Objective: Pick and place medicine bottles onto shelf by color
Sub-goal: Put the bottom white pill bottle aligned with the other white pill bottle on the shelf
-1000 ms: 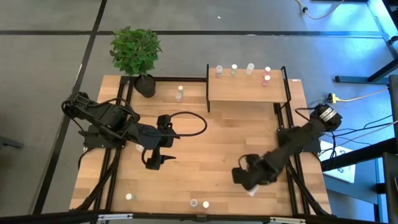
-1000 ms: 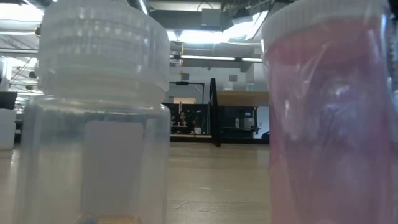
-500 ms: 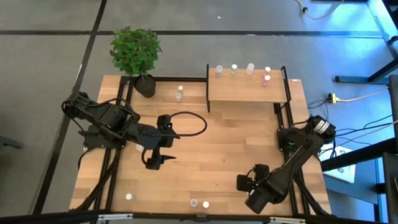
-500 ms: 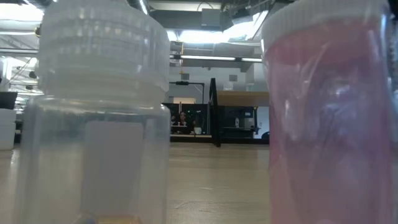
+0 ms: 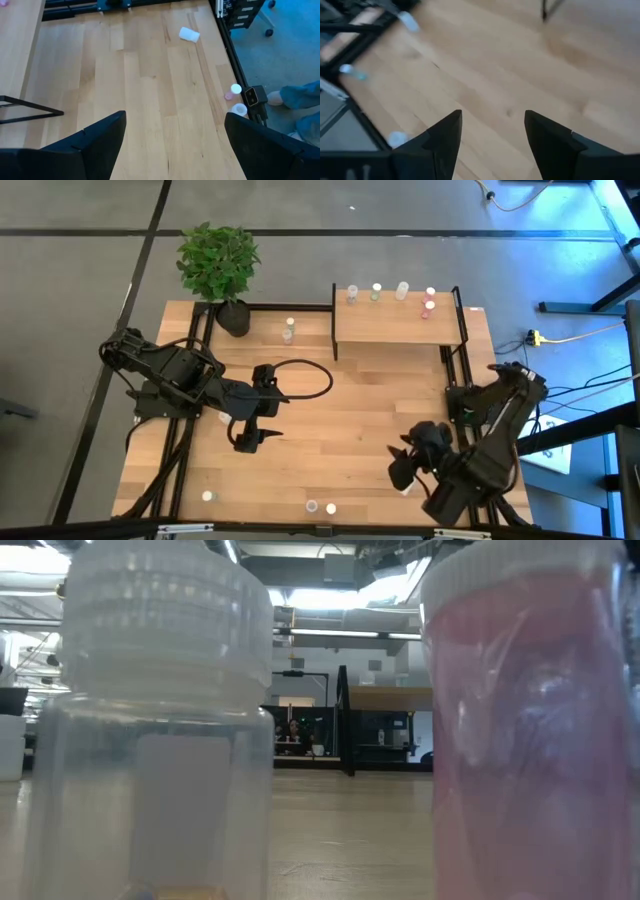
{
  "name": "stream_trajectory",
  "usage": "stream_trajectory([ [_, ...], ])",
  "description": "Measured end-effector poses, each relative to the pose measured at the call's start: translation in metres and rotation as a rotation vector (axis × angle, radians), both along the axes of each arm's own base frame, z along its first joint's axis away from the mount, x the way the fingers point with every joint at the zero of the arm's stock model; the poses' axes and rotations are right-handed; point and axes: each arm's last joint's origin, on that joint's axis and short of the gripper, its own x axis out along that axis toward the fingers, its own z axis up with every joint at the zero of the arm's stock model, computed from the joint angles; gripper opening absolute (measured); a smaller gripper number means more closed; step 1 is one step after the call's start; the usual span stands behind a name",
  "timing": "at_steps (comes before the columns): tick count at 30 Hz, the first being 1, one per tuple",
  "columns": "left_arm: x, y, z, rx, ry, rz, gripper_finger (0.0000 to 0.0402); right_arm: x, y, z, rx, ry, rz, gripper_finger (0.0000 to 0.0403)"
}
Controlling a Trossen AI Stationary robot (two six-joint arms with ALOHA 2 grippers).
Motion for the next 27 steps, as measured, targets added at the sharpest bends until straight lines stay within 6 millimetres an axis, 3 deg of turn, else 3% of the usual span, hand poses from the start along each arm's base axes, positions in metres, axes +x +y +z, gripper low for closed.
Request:
stream_trajectory([
  [6,0.000,0.000,0.000,0.000,0.000,0.000,0.0334,0.010,-0.012,0.042,-0.066,-0.048,0.126,0.0218],
  [9,0.000,0.000,0.000,0.000,0.000,0.000,0.0334,0.010,-0.011,0.056,-0.129,-0.013,0.289,0.0218],
  [15,0.000,0.000,0.000,0.000,0.000,0.000,0.0334,0.004,0.023,0.060,-0.222,0.083,0.908,0.0218],
  [19,0.000,0.000,0.000,0.000,0.000,0.000,0.0334,0.000,0.036,0.059,-0.235,0.108,1.235,0.0218],
  [23,0.000,0.000,0.000,0.000,0.000,0.000,0.0334,-0.002,0.038,0.059,-0.221,0.130,1.359,0.0218],
  [27,0.000,0.000,0.000,0.000,0.000,-0.001,0.0334,-0.002,0.038,0.059,-0.210,0.129,1.351,0.0218],
])
